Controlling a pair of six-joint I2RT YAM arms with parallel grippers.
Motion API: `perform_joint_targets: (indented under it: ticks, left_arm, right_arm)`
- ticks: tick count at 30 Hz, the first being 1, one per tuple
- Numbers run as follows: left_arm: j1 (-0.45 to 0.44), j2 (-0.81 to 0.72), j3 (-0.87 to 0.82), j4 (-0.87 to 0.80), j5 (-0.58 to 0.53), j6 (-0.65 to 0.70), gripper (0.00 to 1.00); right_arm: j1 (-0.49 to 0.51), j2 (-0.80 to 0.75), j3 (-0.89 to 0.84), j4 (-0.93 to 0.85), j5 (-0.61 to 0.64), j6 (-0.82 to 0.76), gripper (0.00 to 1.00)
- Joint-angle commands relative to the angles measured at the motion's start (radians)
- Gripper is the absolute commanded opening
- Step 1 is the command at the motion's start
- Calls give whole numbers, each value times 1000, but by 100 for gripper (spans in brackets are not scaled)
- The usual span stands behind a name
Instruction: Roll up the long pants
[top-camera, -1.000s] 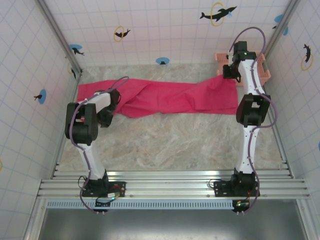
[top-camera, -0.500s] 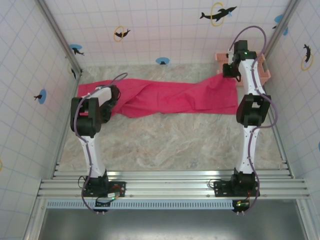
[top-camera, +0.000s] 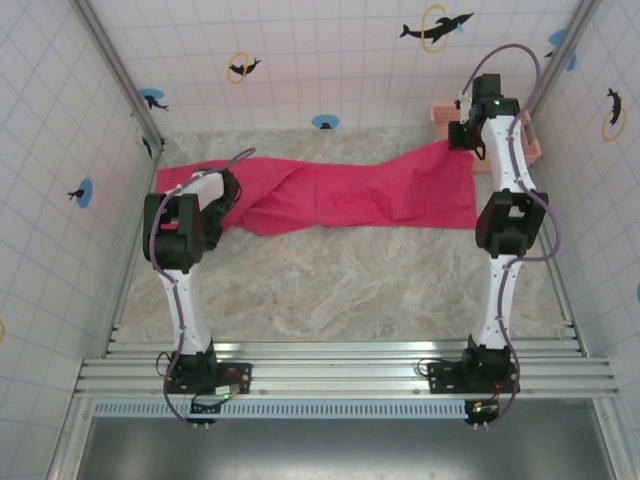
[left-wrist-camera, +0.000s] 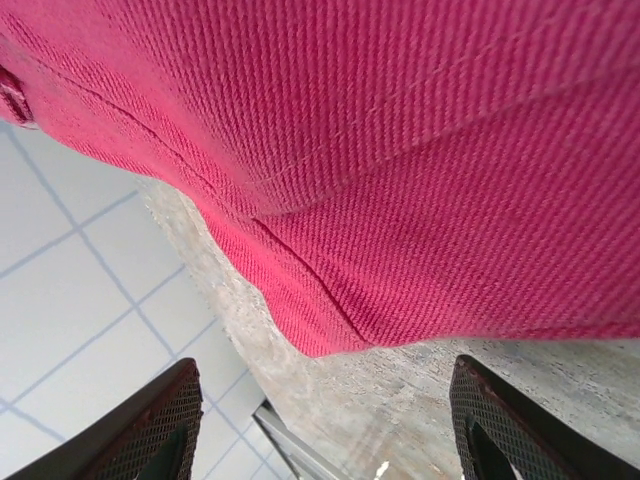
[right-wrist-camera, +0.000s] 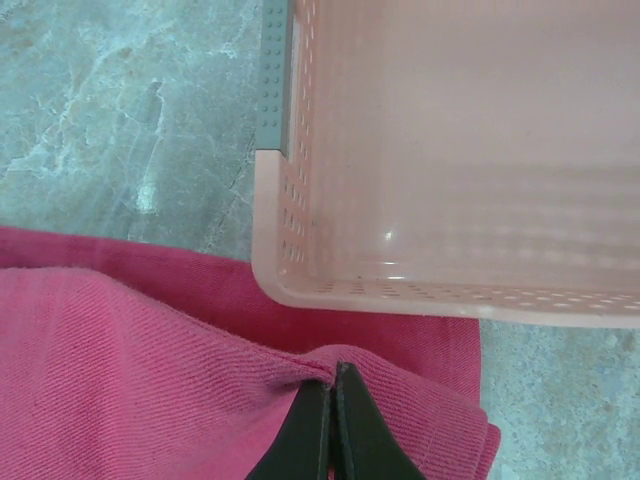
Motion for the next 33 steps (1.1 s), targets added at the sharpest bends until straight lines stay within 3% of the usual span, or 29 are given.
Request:
perform_joint_targets:
  ticks: [1,4,13,16,21,30,33]
  left_arm:
    - [-6,21,24,-49,-21,10,67]
    - [-7,48,58,-83,-26,2,60]
    - [-11,128,165,-186,-24,10,0]
    - [-9,115,149,-176,-14,-1,0]
    - [-5,101,109,-181,-13,9,0]
    - [-4,4,-77,-123,-7,30,0]
    - [-4,-37,-110,-101,74,44,0]
  right_arm:
    - [-15,-108,-36,27,-16,-11,0]
    - [-27,-148,-82,41,-34,-7,0]
    - [-40,-236,-146,70,-48,-8,0]
    - [-47,-246,-153,70,-62,-6,0]
    - [-77,-269,-181,46,17,1,0]
    - [-241,-257,-291,-21,27,-8,0]
    - [-292,-263,-332,-1,6,-8,0]
